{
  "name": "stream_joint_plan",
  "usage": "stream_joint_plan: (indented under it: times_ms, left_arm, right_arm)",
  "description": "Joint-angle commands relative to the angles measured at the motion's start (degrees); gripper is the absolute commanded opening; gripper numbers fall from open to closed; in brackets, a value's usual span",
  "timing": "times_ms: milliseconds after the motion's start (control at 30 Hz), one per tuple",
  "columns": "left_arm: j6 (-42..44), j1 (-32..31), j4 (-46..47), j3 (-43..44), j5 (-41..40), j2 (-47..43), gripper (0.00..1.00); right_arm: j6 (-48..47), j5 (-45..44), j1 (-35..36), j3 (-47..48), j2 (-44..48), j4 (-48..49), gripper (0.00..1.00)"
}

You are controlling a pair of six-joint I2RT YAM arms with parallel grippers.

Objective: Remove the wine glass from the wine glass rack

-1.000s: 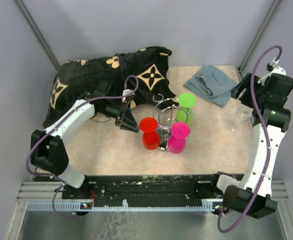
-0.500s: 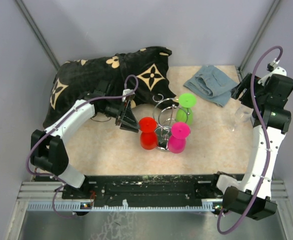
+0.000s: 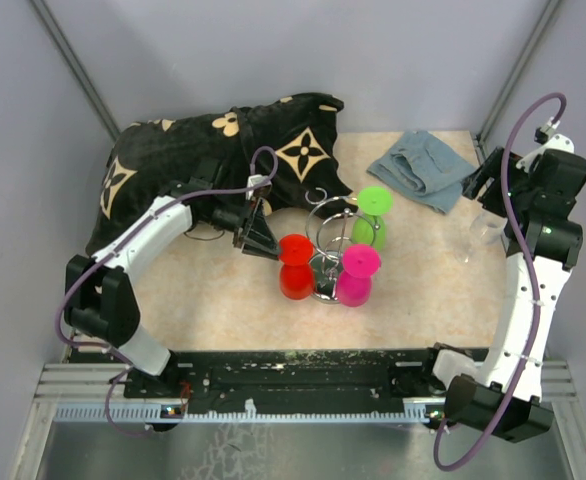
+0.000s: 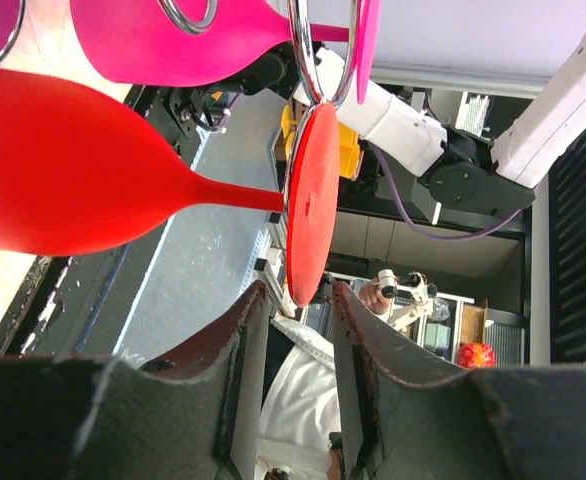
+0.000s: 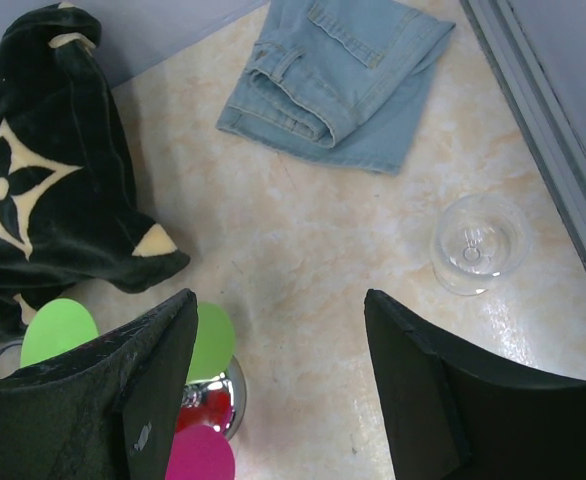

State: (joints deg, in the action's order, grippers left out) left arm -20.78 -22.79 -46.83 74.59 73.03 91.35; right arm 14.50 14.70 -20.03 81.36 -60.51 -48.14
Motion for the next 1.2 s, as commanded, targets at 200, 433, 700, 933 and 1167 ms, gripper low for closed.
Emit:
stream_joint_plan:
  times_ms: [200, 433, 700, 933, 1167]
  left_arm:
    - [-0.5, -0.3, 1.5, 3.3, 1.9, 1.5, 0.22]
    - [-1.0, -0.3, 1.6, 2.3, 2.4, 0.6, 0.00]
    - [-2.3, 1.6, 0.8, 0.7, 4.0, -1.3, 0.00]
    - [-3.9, 5.8, 0.5, -1.4, 5.7, -2.3, 0.00]
    - [-4.5, 7.3, 0.7, -2.0, 6.8, -2.7, 0.00]
  right_arm:
    - [-1.1, 0.3, 0.3, 0.2, 1.6, 0.6, 0.67]
    - [-1.1, 0.3, 0.3, 0.1, 1.7, 0.6, 0.67]
    - [-1.2, 0.6, 0.3, -0.7, 2.0, 0.8, 0.67]
    - [-1.0, 1.2, 0.4, -1.0, 1.7, 1.2, 0.67]
    - [-0.9, 1.6, 0.4, -1.0, 1.6, 1.6, 0.67]
